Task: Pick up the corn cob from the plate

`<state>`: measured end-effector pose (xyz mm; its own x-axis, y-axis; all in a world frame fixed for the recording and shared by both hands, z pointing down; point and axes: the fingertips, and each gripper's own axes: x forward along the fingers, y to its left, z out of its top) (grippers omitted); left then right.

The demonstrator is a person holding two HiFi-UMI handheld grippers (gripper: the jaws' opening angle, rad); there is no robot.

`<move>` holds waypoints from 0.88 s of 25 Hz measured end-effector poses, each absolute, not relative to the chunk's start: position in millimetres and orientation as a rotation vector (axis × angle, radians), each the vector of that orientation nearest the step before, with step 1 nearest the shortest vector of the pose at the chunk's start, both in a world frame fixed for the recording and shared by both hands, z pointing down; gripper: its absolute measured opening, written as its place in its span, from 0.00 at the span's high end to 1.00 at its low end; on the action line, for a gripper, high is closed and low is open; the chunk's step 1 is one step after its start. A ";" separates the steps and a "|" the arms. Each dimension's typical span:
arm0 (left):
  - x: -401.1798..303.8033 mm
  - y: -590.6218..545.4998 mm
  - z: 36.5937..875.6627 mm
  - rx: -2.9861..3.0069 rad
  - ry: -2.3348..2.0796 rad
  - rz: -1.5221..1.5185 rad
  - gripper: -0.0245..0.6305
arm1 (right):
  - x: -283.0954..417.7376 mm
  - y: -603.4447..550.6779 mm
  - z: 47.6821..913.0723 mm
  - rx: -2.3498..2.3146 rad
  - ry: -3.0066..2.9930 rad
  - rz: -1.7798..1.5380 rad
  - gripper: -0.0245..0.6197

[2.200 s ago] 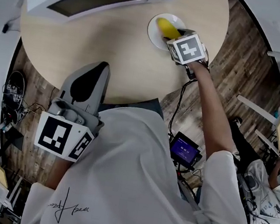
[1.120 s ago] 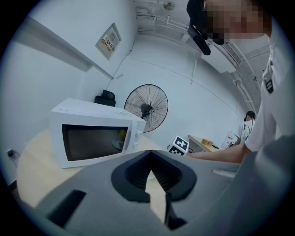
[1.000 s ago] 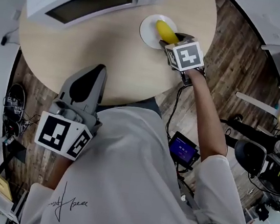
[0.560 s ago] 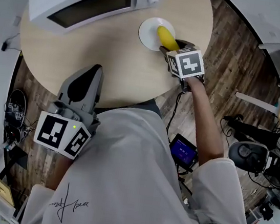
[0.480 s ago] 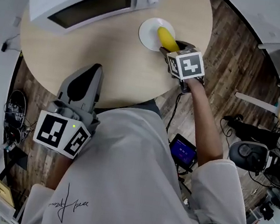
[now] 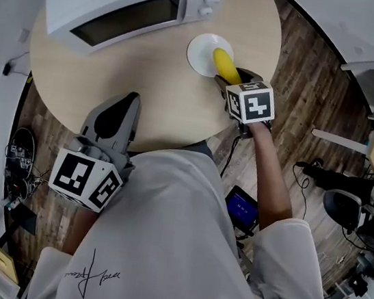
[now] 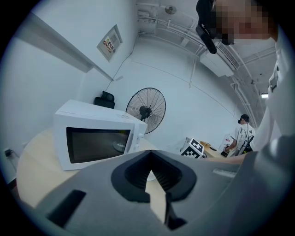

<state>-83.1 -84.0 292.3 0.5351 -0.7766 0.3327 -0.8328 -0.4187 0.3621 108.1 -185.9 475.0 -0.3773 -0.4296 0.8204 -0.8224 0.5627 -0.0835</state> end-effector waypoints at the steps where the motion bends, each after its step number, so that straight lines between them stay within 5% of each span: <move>1: -84.2 -84.4 292.6 2.291 -1.304 0.154 0.97 | 107.6 -185.5 472.7 1.011 -2.013 0.635 0.54; 22: -98.1 -81.1 293.1 2.338 -1.305 0.199 0.97 | 97.0 -152.4 422.5 1.154 -2.110 0.704 0.54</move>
<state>-98.1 -81.1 293.1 0.5413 -0.7705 0.3367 -0.8358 -0.4493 0.3155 97.0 -152.4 422.5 -0.4219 -0.5328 0.7336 -0.8666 0.4747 -0.1536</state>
